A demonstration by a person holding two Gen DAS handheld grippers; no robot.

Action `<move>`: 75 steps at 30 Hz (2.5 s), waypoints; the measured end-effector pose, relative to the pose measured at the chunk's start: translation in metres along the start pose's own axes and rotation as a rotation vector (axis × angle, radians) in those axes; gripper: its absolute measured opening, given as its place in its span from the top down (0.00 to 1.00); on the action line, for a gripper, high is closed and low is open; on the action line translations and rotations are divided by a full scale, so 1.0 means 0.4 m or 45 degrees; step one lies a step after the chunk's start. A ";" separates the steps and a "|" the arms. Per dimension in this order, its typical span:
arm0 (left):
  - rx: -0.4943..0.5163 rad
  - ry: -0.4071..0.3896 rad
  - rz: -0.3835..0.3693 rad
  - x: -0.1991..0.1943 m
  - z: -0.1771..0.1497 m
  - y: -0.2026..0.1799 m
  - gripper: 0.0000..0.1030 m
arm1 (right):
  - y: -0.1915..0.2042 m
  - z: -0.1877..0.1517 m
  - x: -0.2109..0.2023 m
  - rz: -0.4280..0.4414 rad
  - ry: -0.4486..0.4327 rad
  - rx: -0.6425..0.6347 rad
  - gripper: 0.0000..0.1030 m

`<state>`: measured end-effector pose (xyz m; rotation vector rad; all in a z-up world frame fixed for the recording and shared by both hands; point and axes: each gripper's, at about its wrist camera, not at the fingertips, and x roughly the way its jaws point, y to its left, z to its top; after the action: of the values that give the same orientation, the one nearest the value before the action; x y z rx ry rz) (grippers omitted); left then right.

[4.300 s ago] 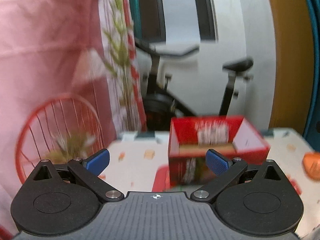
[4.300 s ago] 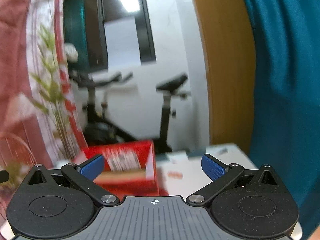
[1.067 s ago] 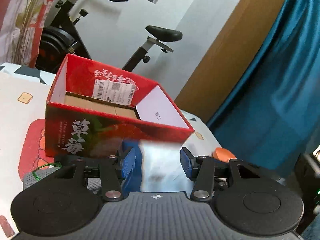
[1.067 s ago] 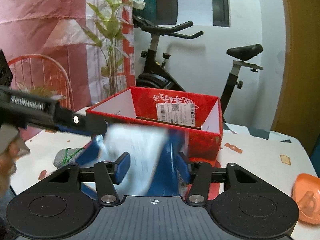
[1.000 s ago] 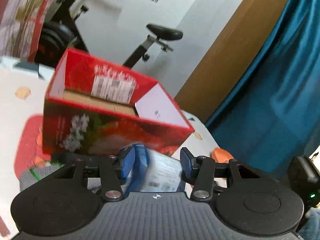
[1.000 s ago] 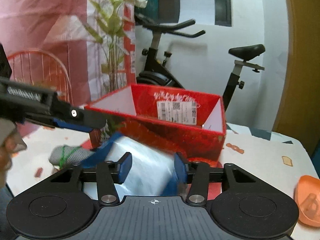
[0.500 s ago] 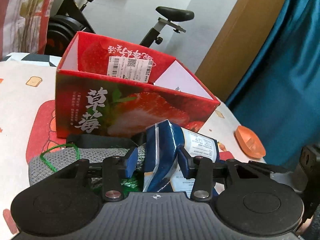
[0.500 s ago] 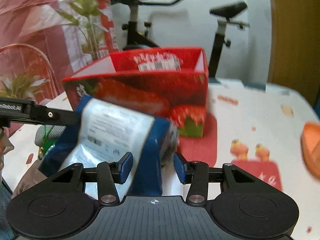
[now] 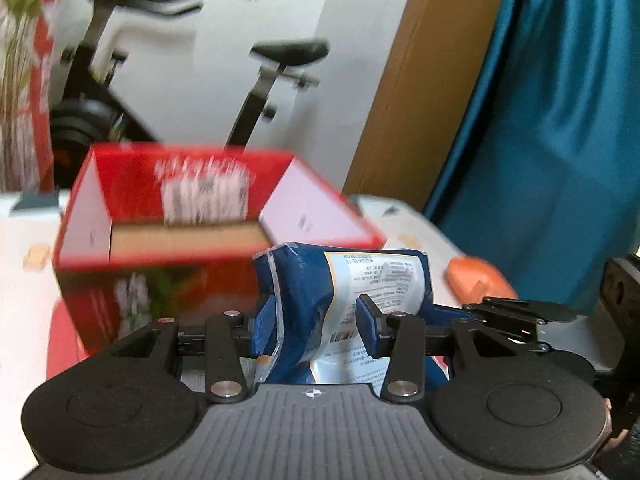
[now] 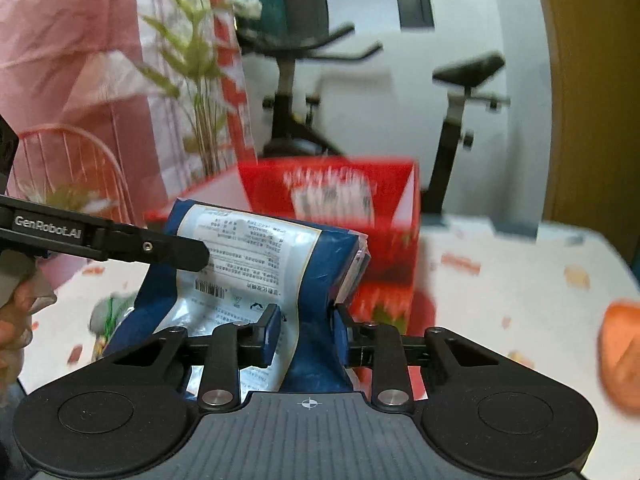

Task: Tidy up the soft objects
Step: 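Lift the blue bag with both grippers and carry it over the red strawberry box, then lower the blue bag into the red box and open both grippers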

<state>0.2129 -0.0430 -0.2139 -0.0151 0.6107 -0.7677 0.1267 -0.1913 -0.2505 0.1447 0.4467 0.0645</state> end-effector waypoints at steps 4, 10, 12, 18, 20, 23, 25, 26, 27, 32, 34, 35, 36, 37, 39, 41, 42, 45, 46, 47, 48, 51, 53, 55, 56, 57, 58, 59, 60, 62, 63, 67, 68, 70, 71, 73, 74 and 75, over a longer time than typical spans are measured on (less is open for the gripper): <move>0.049 -0.095 -0.002 -0.039 0.069 -0.016 0.54 | 0.001 0.098 -0.017 0.012 -0.087 -0.070 0.74; 0.003 -0.213 -0.010 -0.085 0.160 0.013 0.54 | 0.016 0.243 0.009 0.028 -0.193 -0.192 0.74; 0.020 -0.248 0.015 -0.089 0.186 0.021 0.53 | 0.027 0.285 0.031 0.023 -0.212 -0.276 0.74; 0.071 -0.324 0.114 -0.041 0.261 0.051 0.53 | 0.050 0.379 0.152 -0.036 -0.288 -0.422 0.74; 0.111 -0.374 0.180 -0.006 0.283 0.051 0.53 | 0.059 0.384 0.205 -0.078 -0.325 -0.499 0.73; 0.118 -0.343 0.214 0.053 0.305 0.080 0.53 | 0.063 0.374 0.296 -0.162 -0.303 -0.603 0.73; 0.056 -0.253 0.196 0.105 0.311 0.116 0.53 | 0.048 0.365 0.351 -0.164 -0.240 -0.556 0.73; 0.026 -0.202 0.189 0.131 0.310 0.134 0.53 | 0.038 0.359 0.379 -0.152 -0.189 -0.511 0.73; 0.008 -0.161 0.184 0.151 0.303 0.147 0.53 | 0.031 0.353 0.403 -0.144 -0.137 -0.479 0.73; -0.103 -0.022 0.189 0.229 0.259 0.199 0.54 | 0.005 0.329 0.491 -0.098 0.100 -0.306 0.74; -0.145 0.014 0.198 0.251 0.248 0.209 0.54 | 0.000 0.321 0.514 -0.091 0.170 -0.242 0.74; -0.152 0.030 0.203 0.254 0.244 0.223 0.54 | -0.005 0.320 0.526 -0.084 0.205 -0.209 0.74; -0.157 0.047 0.205 0.260 0.239 0.225 0.54 | -0.012 0.318 0.534 -0.077 0.234 -0.169 0.74; -0.163 0.058 0.203 0.254 0.238 0.237 0.54 | -0.024 0.311 0.534 -0.071 0.256 -0.132 0.74; -0.174 0.079 0.198 0.256 0.234 0.245 0.54 | -0.037 0.305 0.542 -0.066 0.293 -0.070 0.74; -0.162 0.076 0.221 0.263 0.230 0.259 0.54 | -0.042 0.305 0.551 -0.073 0.314 -0.048 0.74; -0.159 0.071 0.233 0.268 0.231 0.262 0.54 | -0.045 0.301 0.551 -0.080 0.318 -0.047 0.74; -0.164 0.065 0.253 0.267 0.235 0.269 0.53 | -0.048 0.296 0.547 -0.114 0.317 -0.034 0.72; -0.158 0.064 0.255 0.262 0.238 0.264 0.53 | -0.054 0.298 0.538 -0.121 0.310 -0.014 0.71; -0.147 0.061 0.244 0.255 0.239 0.261 0.52 | -0.060 0.299 0.527 -0.116 0.298 0.012 0.71; -0.130 0.052 0.234 0.241 0.240 0.258 0.52 | -0.066 0.303 0.515 -0.106 0.283 0.043 0.71; -0.081 0.024 0.247 0.202 0.241 0.239 0.52 | -0.078 0.315 0.479 -0.108 0.248 0.070 0.69; -0.050 0.002 0.264 0.171 0.238 0.225 0.52 | -0.078 0.316 0.447 -0.117 0.215 0.059 0.64; -0.026 -0.015 0.273 0.141 0.233 0.209 0.52 | -0.073 0.316 0.417 -0.130 0.189 0.055 0.57; -0.007 -0.016 0.291 0.120 0.227 0.201 0.52 | -0.070 0.314 0.400 -0.135 0.180 0.058 0.52; 0.008 -0.014 0.307 0.105 0.222 0.194 0.52 | -0.066 0.311 0.386 -0.132 0.172 0.061 0.51; 0.020 -0.014 0.322 0.089 0.215 0.189 0.52 | -0.061 0.307 0.372 -0.128 0.165 0.062 0.48; 0.034 -0.016 0.337 0.066 0.205 0.181 0.52 | -0.055 0.301 0.355 -0.130 0.156 0.059 0.44; 0.039 -0.017 0.347 0.050 0.199 0.175 0.52 | -0.049 0.296 0.340 -0.130 0.144 0.056 0.43; 0.036 -0.019 0.363 0.014 0.180 0.164 0.52 | -0.037 0.281 0.306 -0.120 0.119 0.050 0.43; 0.027 -0.022 0.367 -0.007 0.168 0.157 0.52 | -0.030 0.273 0.290 -0.119 0.108 0.048 0.43; -0.028 -0.001 0.354 -0.066 0.116 0.143 0.53 | 0.000 0.232 0.231 -0.092 0.065 0.074 0.44; -0.039 0.006 0.350 -0.078 0.103 0.139 0.53 | 0.008 0.220 0.218 -0.080 0.056 0.079 0.44; -0.052 0.011 0.348 -0.103 0.070 0.134 0.53 | 0.024 0.194 0.188 -0.065 0.027 0.085 0.44; -0.061 0.014 0.355 -0.115 0.050 0.130 0.53 | 0.032 0.178 0.173 -0.056 0.014 0.093 0.44; -0.092 0.026 0.370 -0.129 0.023 0.129 0.53 | 0.039 0.147 0.149 -0.038 0.001 0.131 0.44; -0.121 0.034 0.377 -0.137 0.002 0.129 0.53 | 0.043 0.128 0.138 -0.030 0.003 0.155 0.44; -0.139 0.042 0.380 -0.143 -0.013 0.130 0.53 | 0.046 0.108 0.128 -0.024 0.009 0.181 0.44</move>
<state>0.2119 0.0332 -0.2009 -0.0112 0.6682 -0.4461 0.1911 -0.1736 -0.2308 0.2800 0.4597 0.0146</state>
